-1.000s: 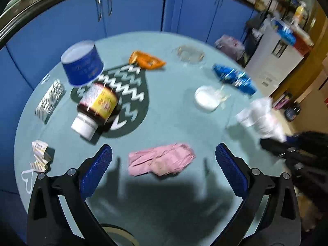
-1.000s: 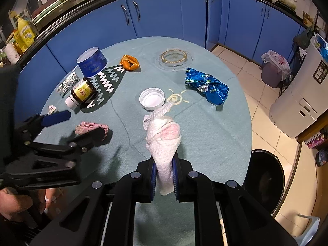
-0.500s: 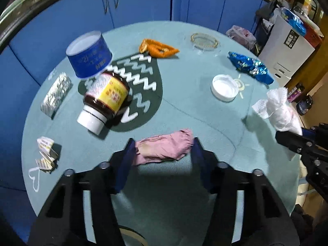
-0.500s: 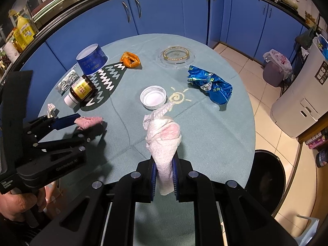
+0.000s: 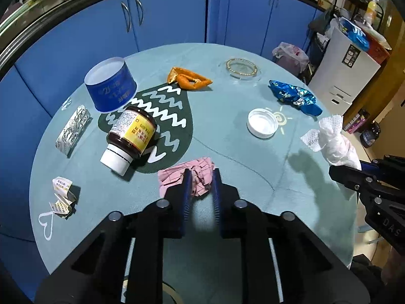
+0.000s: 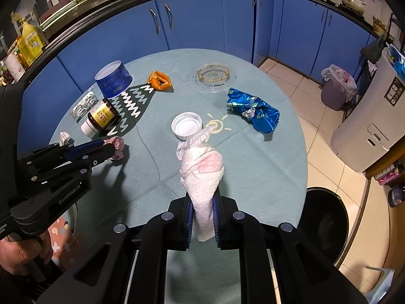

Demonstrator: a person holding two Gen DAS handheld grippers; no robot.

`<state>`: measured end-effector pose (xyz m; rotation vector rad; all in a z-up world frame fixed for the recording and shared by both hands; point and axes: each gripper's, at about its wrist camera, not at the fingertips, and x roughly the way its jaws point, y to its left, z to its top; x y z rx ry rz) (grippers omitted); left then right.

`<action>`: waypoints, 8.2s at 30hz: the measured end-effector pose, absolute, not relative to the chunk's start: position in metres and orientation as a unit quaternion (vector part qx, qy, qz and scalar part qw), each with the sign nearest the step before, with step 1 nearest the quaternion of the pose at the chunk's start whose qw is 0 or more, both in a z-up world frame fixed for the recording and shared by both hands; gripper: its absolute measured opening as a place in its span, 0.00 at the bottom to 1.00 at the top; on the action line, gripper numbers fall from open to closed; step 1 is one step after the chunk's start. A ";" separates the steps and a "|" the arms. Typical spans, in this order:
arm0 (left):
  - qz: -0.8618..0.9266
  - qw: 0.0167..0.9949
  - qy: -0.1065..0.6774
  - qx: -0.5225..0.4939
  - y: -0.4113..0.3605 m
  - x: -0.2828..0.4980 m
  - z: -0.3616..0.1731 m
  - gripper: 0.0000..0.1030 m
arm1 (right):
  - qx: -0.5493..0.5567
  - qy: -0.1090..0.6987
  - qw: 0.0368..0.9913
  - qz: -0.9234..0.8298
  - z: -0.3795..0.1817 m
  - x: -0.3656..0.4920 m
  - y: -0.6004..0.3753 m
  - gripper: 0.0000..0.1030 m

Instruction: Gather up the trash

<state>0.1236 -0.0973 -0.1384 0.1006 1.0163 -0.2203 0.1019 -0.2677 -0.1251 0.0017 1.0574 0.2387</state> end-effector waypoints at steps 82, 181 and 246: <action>-0.340 0.838 0.387 0.181 -0.379 0.084 -0.068 0.13 | 0.128 0.441 0.886 -0.063 -0.092 0.022 -0.490 0.16; -0.068 0.866 0.494 0.021 -0.032 0.200 -0.157 0.97 | -0.029 0.492 0.865 0.098 -0.162 0.194 -0.229 0.86; -0.184 0.861 0.453 0.141 -0.187 0.138 -0.115 0.45 | 0.033 0.458 0.888 0.014 -0.120 0.101 -0.368 0.38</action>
